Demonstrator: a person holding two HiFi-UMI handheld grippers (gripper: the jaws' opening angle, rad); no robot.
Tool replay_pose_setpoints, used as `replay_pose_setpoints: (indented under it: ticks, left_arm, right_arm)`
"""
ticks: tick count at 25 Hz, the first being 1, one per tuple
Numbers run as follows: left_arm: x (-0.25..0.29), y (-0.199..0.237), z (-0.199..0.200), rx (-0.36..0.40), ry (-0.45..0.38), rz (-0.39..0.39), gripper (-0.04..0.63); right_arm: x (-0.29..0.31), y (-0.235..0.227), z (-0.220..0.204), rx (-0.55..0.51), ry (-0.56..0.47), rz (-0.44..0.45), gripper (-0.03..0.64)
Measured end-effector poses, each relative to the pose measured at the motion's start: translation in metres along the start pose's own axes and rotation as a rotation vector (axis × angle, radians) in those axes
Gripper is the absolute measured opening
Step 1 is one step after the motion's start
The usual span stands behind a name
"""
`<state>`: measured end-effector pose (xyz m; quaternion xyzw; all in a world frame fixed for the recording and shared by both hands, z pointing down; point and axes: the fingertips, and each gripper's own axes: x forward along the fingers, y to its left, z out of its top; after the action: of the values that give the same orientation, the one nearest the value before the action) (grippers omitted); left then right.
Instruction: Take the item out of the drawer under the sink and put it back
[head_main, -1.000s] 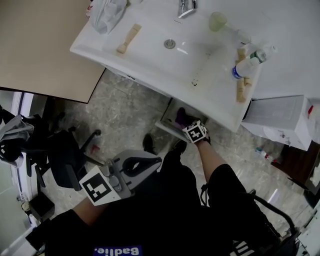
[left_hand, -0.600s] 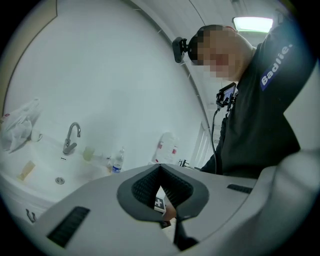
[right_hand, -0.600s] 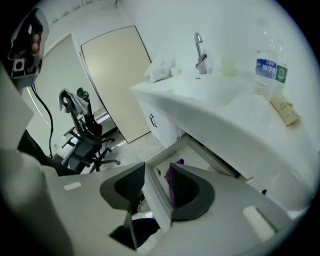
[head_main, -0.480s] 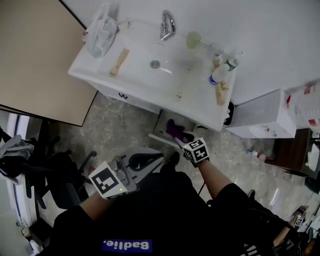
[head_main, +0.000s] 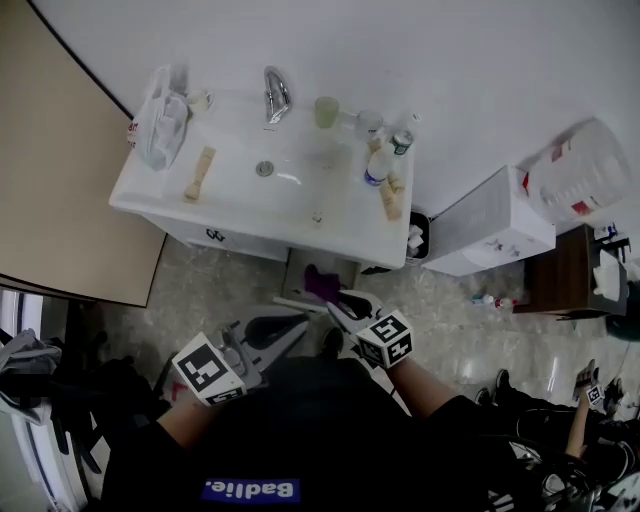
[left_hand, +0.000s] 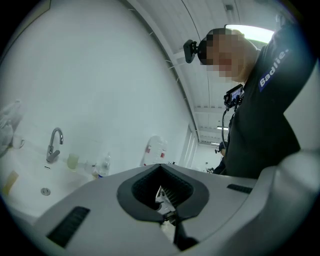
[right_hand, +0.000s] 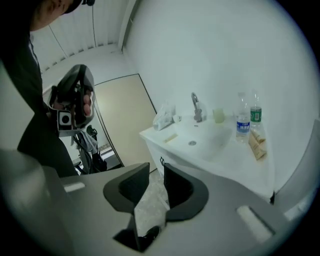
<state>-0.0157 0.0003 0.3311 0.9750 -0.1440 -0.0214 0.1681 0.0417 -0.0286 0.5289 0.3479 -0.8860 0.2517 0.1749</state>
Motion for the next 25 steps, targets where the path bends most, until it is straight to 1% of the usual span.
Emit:
replay_pose_setpoints:
  ticks: [3,6,9,11,14,18,21,25]
  left_arm:
    - [0.006,-0.003,0.005,0.024,-0.010,-0.021,-0.011]
    - [0.011,-0.009,0.007,0.027,-0.005,-0.052,-0.011]
    - [0.014,-0.013,0.008,0.025,0.001,-0.081,-0.011]
    - [0.015,-0.014,0.008,0.031,-0.004,-0.082,-0.011]
    - [0.017,-0.018,0.006,0.019,0.017,-0.093,-0.011]
    - [0.022,-0.017,0.009,0.016,0.012,-0.091,-0.011]
    - [0.025,-0.021,0.006,0.000,0.017,-0.096,-0.011]
    - [0.027,-0.021,0.002,-0.004,0.016,-0.098,-0.011]
  right_arm:
    - [-0.025,0.011,0.031,-0.019,-0.113,-0.018,0.057]
    - [-0.049,0.023,0.058,-0.029,-0.214,-0.031,0.033]
    - [-0.067,0.038,0.081,-0.054,-0.284,-0.029,0.017]
    - [-0.078,0.050,0.094,-0.062,-0.325,-0.019,0.008]
    - [-0.095,0.065,0.114,-0.066,-0.384,-0.008,0.003]
    - [-0.110,0.076,0.132,-0.098,-0.444,-0.008,0.002]
    - [-0.115,0.080,0.131,-0.109,-0.469,-0.006,0.002]
    - [-0.114,0.084,0.125,-0.103,-0.470,0.003,0.002]
